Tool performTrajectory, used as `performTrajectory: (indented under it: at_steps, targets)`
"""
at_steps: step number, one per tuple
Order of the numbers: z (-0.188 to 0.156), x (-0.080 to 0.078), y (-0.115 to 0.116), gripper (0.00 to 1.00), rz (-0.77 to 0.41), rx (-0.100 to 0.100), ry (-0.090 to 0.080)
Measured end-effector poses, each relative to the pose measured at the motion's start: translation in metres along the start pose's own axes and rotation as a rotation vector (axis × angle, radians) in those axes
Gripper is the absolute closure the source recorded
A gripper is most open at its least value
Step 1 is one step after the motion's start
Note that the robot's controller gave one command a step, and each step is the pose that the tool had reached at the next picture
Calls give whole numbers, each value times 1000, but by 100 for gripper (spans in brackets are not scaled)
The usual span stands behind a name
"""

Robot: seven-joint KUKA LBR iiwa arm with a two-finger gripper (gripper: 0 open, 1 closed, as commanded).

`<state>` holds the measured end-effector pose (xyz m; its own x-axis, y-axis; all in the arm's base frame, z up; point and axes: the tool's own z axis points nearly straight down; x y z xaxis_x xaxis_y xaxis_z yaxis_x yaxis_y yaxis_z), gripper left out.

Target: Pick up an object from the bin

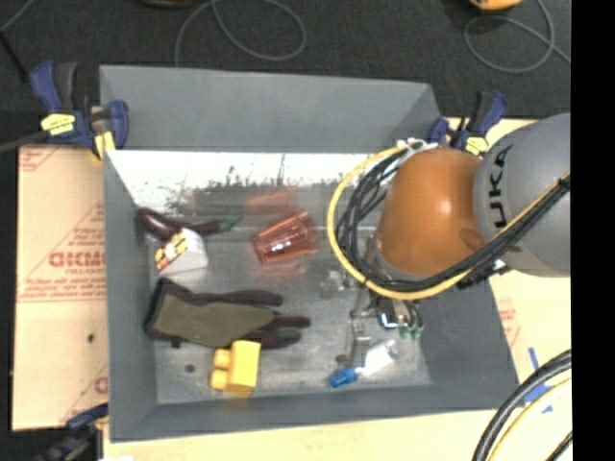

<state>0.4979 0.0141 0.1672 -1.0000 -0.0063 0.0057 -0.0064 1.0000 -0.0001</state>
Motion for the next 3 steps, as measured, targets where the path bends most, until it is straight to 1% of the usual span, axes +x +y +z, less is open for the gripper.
performTrajectory:
  at_steps: [1, 2, 3]
  targets:
    - [-4, -2, 0, 0, 0, 0, -8]
    - [23, -10, 26, 0, -69, 2, -12]
    - [69, -3, 56, 0, -30, -1, -10]
